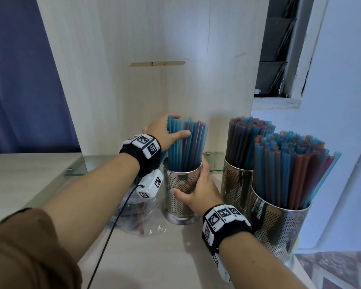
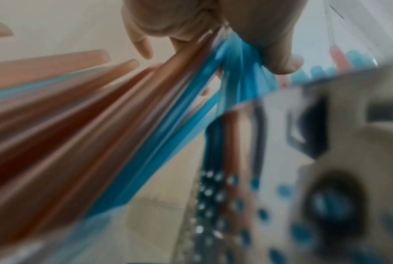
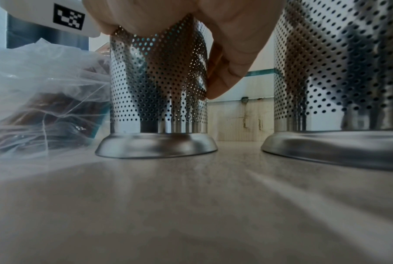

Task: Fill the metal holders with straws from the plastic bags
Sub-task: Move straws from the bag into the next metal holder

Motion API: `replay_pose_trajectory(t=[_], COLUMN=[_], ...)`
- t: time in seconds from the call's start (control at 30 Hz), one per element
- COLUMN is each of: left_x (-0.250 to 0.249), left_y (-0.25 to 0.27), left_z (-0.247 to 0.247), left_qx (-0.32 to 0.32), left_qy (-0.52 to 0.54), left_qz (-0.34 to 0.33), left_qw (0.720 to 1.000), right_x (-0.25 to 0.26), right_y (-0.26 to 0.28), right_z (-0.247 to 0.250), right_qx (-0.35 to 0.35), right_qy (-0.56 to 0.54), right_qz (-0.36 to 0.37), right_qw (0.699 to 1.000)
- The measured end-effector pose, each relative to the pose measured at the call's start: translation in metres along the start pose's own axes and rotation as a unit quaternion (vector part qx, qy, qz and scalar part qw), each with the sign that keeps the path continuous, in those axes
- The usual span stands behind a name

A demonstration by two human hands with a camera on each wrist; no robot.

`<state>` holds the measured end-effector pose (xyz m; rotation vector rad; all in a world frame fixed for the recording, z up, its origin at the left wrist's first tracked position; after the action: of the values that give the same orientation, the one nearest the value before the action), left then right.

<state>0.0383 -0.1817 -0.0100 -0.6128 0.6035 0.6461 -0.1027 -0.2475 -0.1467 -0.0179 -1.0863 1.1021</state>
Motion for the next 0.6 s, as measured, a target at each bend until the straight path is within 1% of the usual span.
replay_pose_trajectory(t=[0.07, 0.17, 0.2, 0.27, 0.3, 0.37, 0.47, 0.53, 0.6], left_x=[0.000, 0.004, 0.003, 0.001, 0.000, 0.004, 0.026, 0.051, 0.080], left_y=[-0.001, -0.001, 0.002, 0.010, 0.015, 0.026, 0.043, 0.053, 0.063], left_z=[0.005, 0.003, 0.003, 0.008, 0.014, 0.033, 0.065, 0.078, 0.077], left_qx=[-0.023, -0.001, -0.004, -0.031, -0.054, -0.109, -0.173, -0.176, -0.139], left_qy=[-0.017, -0.073, -0.095, -0.126, -0.122, -0.074, -0.001, -0.007, -0.055], left_qz=[-0.002, 0.005, 0.003, -0.001, 0.002, 0.017, 0.041, 0.074, 0.121], left_qw=[1.000, 0.997, 0.995, 0.992, 0.991, 0.991, 0.984, 0.982, 0.981], right_x=[0.000, -0.001, -0.001, -0.001, -0.001, -0.001, 0.000, 0.000, 0.000], right_y=[0.000, 0.000, 0.000, 0.000, 0.000, 0.000, 0.000, -0.001, 0.000], right_z=[0.000, -0.001, -0.001, -0.001, 0.000, 0.000, 0.000, 0.000, 0.000], right_qx=[0.003, 0.003, 0.002, 0.002, 0.003, 0.003, 0.008, 0.010, 0.009], right_qy=[-0.001, -0.002, -0.004, -0.005, -0.006, -0.007, -0.007, -0.008, -0.012], right_qz=[-0.005, -0.006, -0.003, -0.003, -0.003, -0.003, -0.003, -0.004, -0.006], right_qw=[1.000, 1.000, 1.000, 1.000, 1.000, 1.000, 1.000, 1.000, 1.000])
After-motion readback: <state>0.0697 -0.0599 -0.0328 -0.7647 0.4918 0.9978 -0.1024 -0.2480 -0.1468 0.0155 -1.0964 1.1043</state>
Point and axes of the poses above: each hand's wrist, its own y-axis away from the middle knuckle, its own z-axis out of the back of the hand, x = y × z, the point moved 5 cm from there along -y, towards the middle knuckle, and after that the axes turned 9 degrees about z, right-handed, at the moved point
